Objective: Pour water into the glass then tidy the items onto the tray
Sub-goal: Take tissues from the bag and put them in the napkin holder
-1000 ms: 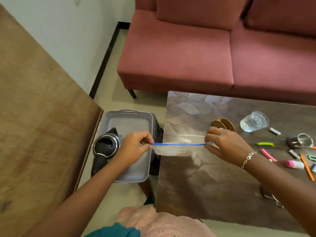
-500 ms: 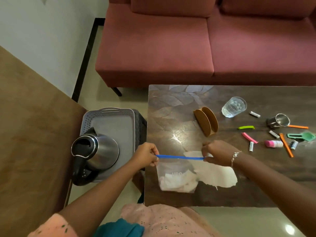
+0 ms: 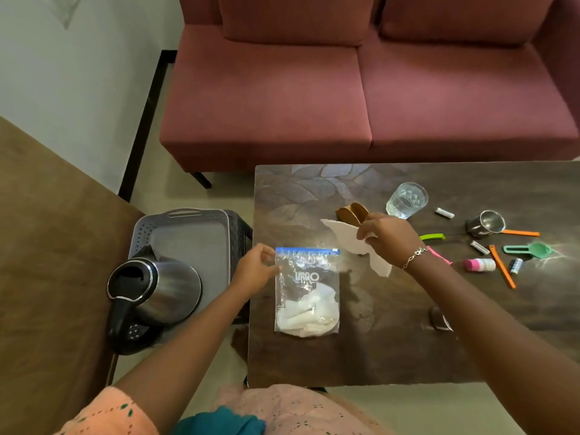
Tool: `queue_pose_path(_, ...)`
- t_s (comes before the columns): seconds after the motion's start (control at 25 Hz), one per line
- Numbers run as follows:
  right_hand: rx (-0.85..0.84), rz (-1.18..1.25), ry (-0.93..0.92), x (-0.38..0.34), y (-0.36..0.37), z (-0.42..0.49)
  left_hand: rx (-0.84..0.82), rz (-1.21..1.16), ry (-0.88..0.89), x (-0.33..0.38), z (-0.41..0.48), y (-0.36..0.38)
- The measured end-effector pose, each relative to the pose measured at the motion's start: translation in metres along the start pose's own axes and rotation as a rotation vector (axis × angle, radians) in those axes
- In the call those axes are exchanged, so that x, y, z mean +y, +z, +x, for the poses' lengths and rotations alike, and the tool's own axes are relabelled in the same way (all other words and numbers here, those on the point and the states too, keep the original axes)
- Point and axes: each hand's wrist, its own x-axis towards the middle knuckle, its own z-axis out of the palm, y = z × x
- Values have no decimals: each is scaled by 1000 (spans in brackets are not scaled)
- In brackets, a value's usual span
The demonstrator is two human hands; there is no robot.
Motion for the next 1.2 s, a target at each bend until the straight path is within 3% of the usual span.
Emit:
queue_pose_path(0.16,58,280,-87,-20,-54,-18,-161,-346,103,26,-22,12)
queue_pose_path(0.4,94,940,-229,-43,-105,-43,-484,-1016,27,57,-39,22)
queue_pose_path(0.52,100,1086,-180,-32,-107,-46,-433,-1266,69,64,-45,17)
queue_pose_path(0.76,57,1170,-66,-5,-99,-49,-82,-1258,98,81,-56,2)
queue_pose_path(1.0,92,1141,49,6,-90,-49,185,-1046,194,98,-75,5)
queue_pose_path(1.2,27,1140,42,5,-92,-54,292,-914,242,106,-82,6)
